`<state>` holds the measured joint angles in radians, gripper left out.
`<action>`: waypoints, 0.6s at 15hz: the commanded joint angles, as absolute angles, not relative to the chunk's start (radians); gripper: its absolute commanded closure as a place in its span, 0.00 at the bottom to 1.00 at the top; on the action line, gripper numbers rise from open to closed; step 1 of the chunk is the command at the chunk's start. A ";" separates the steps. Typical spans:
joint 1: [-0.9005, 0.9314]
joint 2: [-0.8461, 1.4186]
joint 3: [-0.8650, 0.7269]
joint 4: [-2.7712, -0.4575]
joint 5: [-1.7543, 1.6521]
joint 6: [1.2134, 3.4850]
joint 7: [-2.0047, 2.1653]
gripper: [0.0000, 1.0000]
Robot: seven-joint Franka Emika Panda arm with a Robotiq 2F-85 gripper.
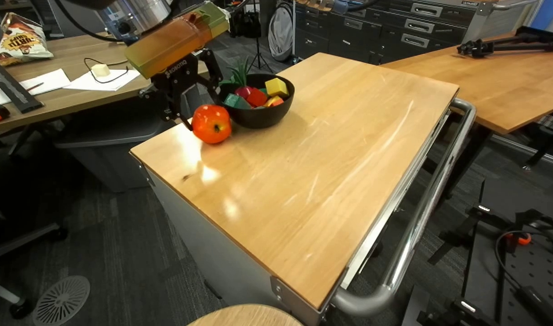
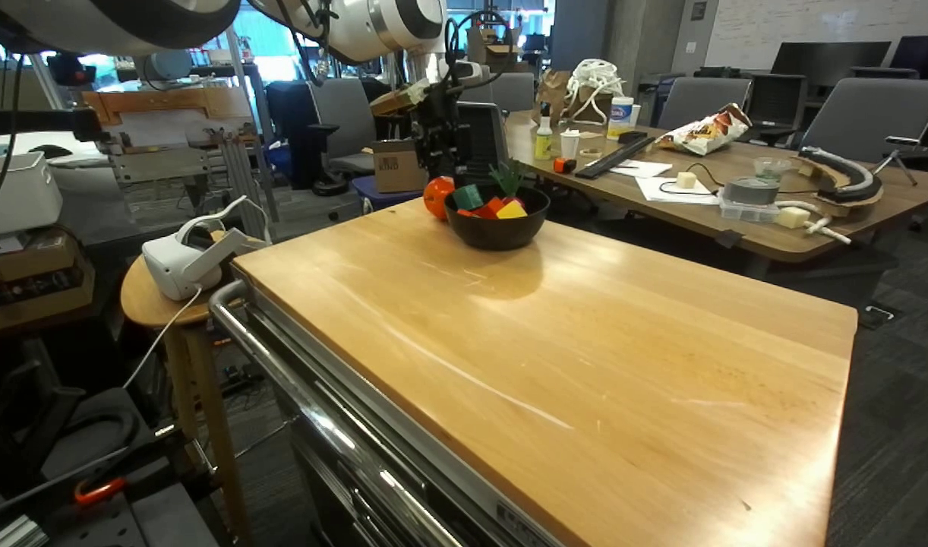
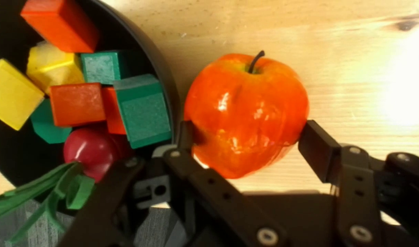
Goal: Move the apple toy to the right and put the toys in the bowl on the counter
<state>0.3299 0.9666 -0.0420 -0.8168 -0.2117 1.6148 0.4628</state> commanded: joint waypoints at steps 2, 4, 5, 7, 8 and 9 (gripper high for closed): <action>0.305 0.932 0.004 -0.766 -0.124 1.607 0.454 0.49; 0.296 0.880 0.025 -0.780 -0.086 1.658 0.450 0.49; 0.299 0.844 0.018 -0.796 -0.090 1.704 0.470 0.49; 0.299 0.781 -0.011 -0.819 -0.120 1.771 0.501 0.49; 0.295 0.750 -0.029 -0.834 -0.134 1.802 0.518 0.49; 0.288 0.721 -0.048 -0.849 -0.141 1.825 0.541 0.49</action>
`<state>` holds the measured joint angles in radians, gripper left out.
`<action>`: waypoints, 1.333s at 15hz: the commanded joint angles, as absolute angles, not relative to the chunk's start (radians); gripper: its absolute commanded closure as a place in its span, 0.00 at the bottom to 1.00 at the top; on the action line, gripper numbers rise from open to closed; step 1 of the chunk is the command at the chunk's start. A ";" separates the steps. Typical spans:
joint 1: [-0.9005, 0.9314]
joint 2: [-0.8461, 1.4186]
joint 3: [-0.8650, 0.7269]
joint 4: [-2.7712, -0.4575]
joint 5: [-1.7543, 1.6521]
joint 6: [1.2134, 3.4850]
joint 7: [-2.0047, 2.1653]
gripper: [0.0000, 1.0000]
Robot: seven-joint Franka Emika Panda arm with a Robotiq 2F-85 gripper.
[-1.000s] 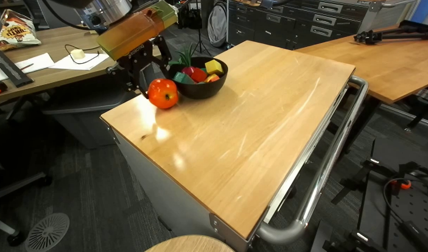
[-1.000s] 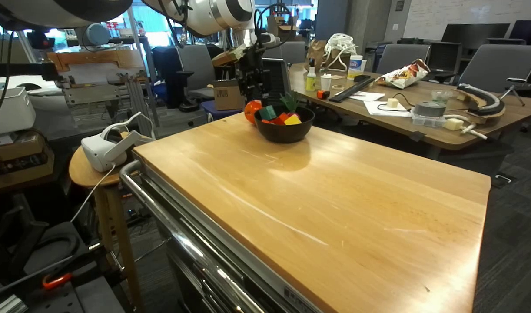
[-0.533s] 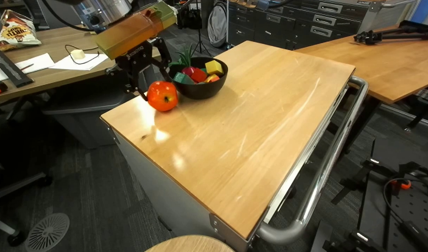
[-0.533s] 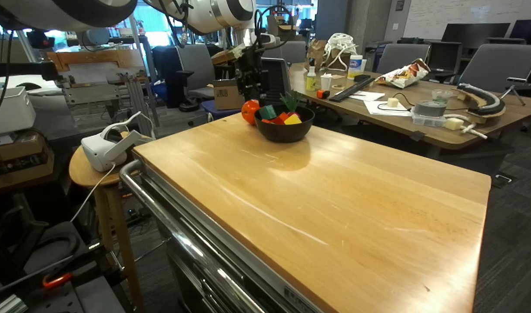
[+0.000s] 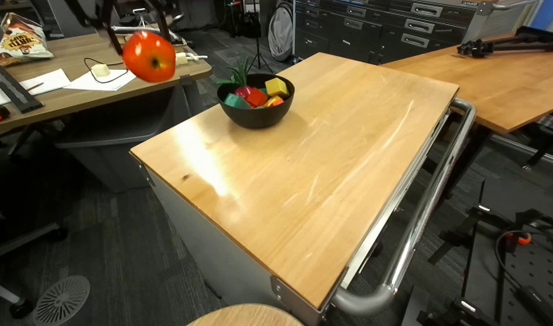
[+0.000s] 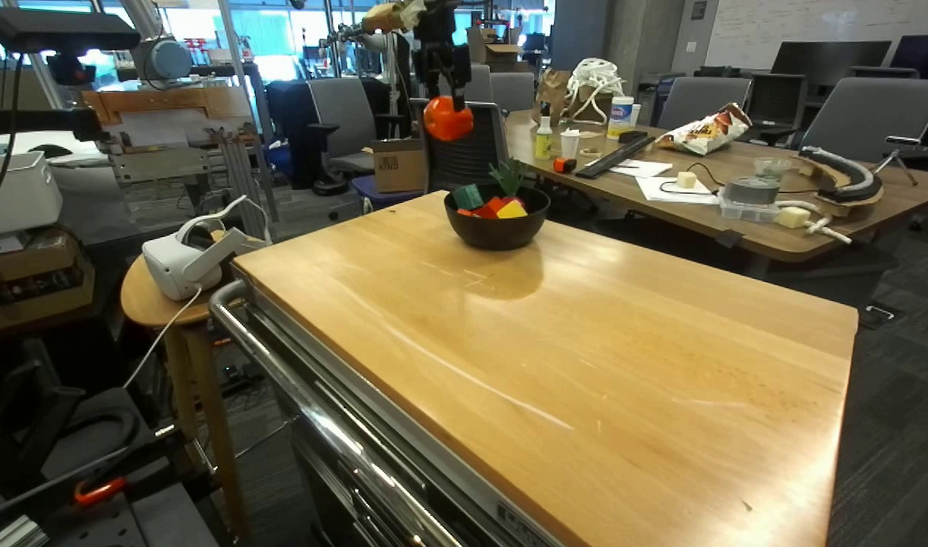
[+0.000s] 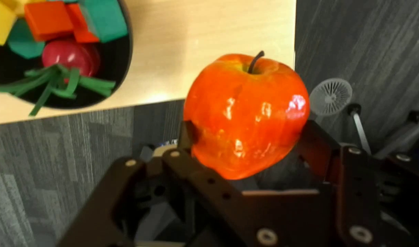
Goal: Move the apple toy to the right and put the toys in the bowl on the counter
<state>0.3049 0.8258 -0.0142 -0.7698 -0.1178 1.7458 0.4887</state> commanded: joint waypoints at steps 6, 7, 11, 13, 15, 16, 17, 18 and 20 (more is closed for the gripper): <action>0.215 0.568 -0.168 -1.043 -0.159 1.893 0.719 0.49; 0.204 0.542 -0.184 -1.096 -0.154 1.901 0.747 0.49; 0.156 0.457 -0.233 -1.290 -0.135 1.929 0.862 0.49; 0.136 0.417 -0.253 -1.389 -0.132 1.964 0.909 0.49; 0.082 0.376 -0.229 -1.485 -0.132 2.023 0.960 0.49; 0.063 0.355 -0.229 -1.535 -0.122 2.057 0.970 0.49; 0.039 0.334 -0.225 -1.586 -0.107 2.091 0.969 0.49; 0.021 0.312 -0.224 -1.638 -0.100 2.127 0.966 0.49; -0.006 0.273 -0.224 -1.745 -0.097 2.204 0.948 0.49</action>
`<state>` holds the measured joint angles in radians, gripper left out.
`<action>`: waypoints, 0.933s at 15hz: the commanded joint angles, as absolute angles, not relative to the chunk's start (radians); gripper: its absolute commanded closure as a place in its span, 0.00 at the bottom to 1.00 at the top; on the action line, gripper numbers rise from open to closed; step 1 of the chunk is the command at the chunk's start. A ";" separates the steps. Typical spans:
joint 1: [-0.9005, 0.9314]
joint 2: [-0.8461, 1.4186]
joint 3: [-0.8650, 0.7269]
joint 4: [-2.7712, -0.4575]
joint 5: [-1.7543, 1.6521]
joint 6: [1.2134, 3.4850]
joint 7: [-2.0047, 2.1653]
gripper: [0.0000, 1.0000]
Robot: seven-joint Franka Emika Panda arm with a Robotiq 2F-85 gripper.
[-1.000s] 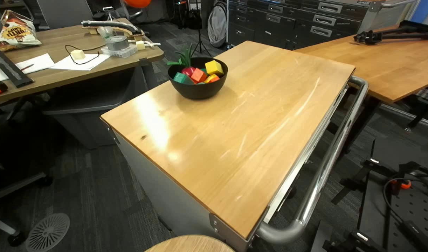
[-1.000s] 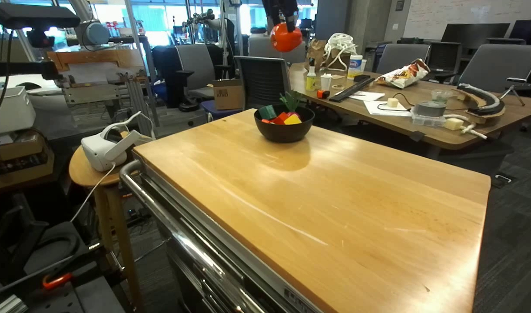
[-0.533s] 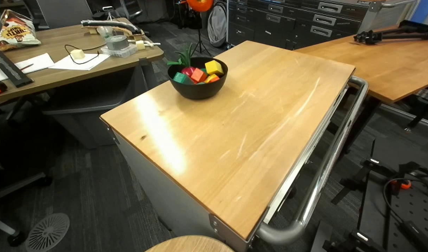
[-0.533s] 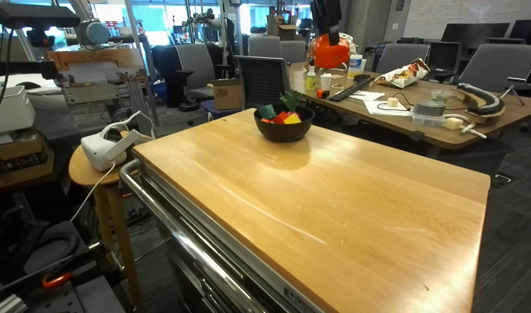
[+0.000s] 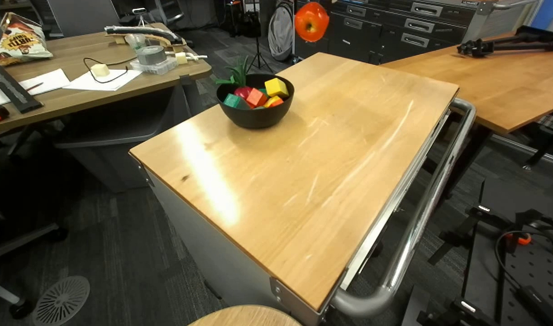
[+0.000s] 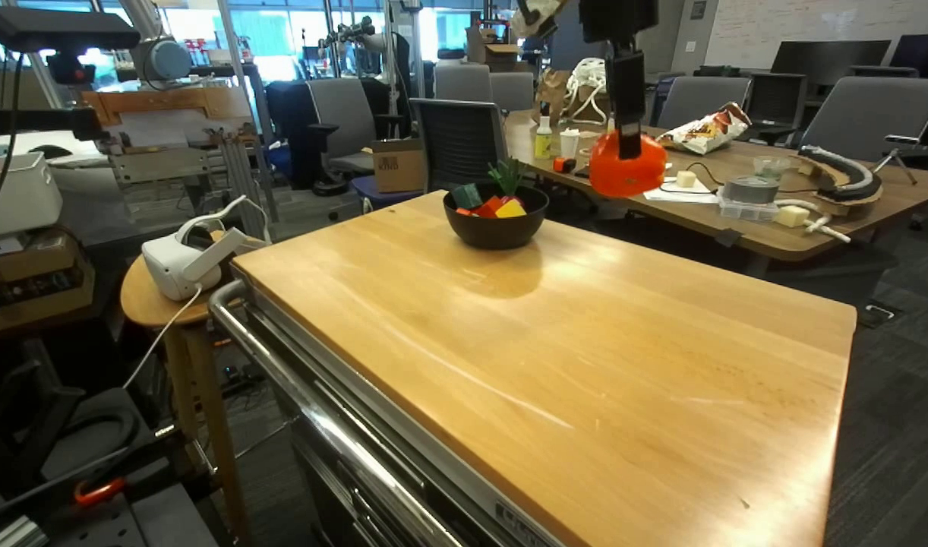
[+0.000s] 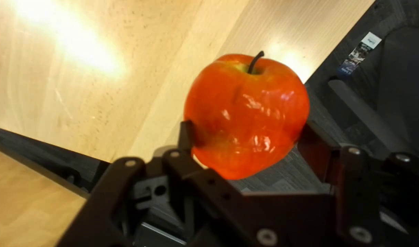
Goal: Move the apple toy to the right and put the toys in the bowl on the counter
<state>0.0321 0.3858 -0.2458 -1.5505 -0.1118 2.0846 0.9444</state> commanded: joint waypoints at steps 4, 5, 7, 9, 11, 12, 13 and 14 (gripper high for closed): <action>-0.084 0.221 -0.215 -1.966 -0.073 2.458 0.774 0.49; -0.104 0.205 -0.214 -2.024 -0.061 2.526 0.707 0.49; -0.119 0.223 -0.213 -2.023 -0.041 2.565 0.612 0.49; -0.144 0.232 -0.217 -2.032 -0.012 2.589 0.514 0.49; -0.162 0.240 -0.213 -2.018 0.032 2.588 0.424 0.49; -0.169 0.242 -0.209 -2.011 0.059 2.584 0.379 0.49; -0.176 0.244 -0.205 -2.004 0.078 2.577 0.341 0.49; -0.180 0.252 -0.204 -1.992 0.090 2.562 0.308 0.49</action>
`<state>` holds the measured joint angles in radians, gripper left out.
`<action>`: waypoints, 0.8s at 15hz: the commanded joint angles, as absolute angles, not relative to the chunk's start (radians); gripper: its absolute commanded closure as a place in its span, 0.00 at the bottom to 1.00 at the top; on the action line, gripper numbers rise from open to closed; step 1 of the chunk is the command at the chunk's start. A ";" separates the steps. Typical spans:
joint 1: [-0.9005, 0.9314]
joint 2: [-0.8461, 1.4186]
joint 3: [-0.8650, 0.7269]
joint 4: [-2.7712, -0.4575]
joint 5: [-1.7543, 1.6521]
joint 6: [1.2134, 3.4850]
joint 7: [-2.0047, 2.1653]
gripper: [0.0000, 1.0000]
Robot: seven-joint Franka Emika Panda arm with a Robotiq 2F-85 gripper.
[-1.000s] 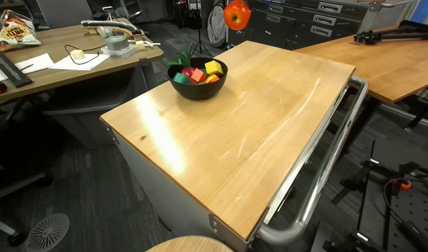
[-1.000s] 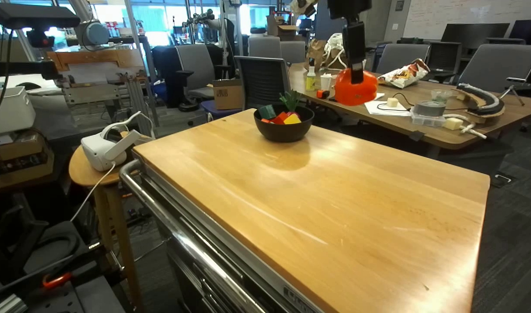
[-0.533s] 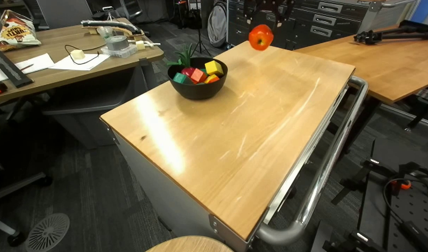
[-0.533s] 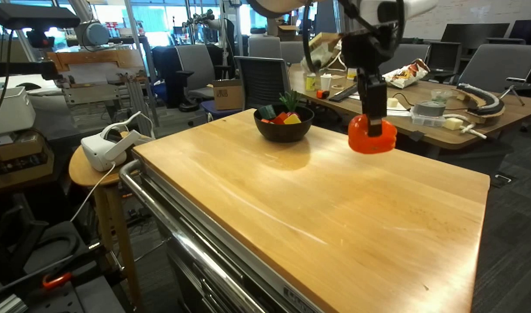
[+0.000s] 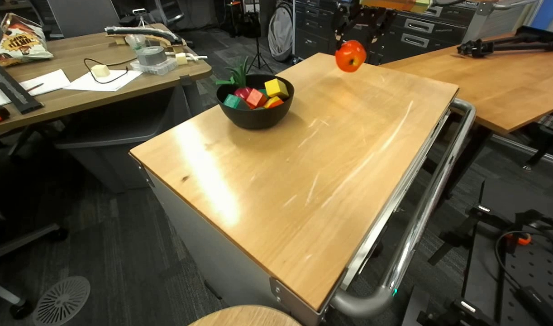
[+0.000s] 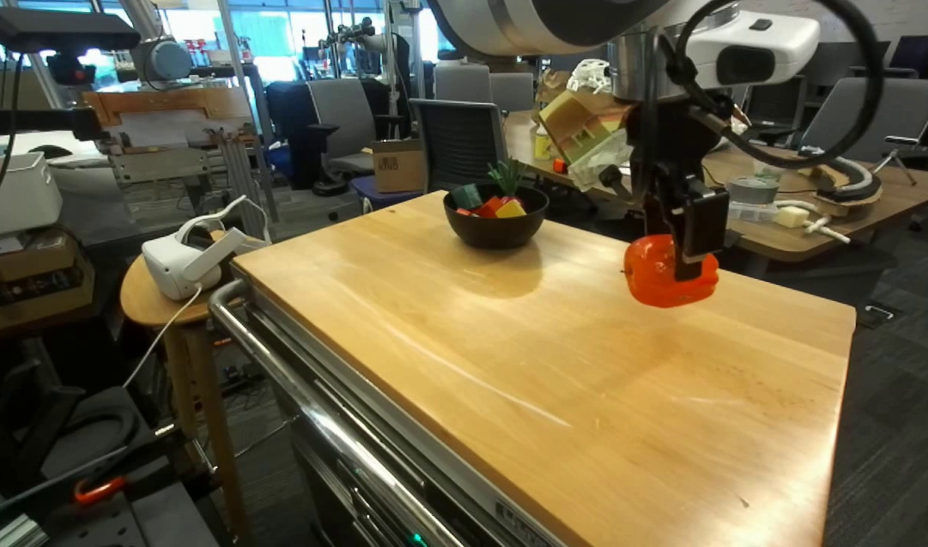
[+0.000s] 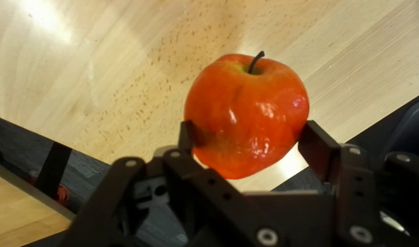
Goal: Move the apple toy to the right and put the toys in the bowl on the counter
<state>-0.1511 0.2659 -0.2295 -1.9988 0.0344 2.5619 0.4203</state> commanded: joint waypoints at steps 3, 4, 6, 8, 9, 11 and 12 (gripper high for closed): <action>-0.189 0.274 -0.197 -1.970 0.118 2.534 0.239 0.49; -0.196 0.276 -0.187 -1.970 0.141 2.530 0.210 0.49; -0.194 0.291 -0.187 -1.963 0.143 2.523 0.198 0.49; -0.184 0.305 -0.199 -1.952 0.114 2.506 0.220 0.49; -0.181 0.312 -0.203 -1.946 0.104 2.500 0.228 0.49; -0.178 0.322 -0.206 -1.935 0.093 2.485 0.233 0.49; -0.177 0.326 -0.207 -1.930 0.089 2.478 0.236 0.49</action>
<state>-0.1762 0.3062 -0.2042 -1.9771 0.1051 2.5172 0.2390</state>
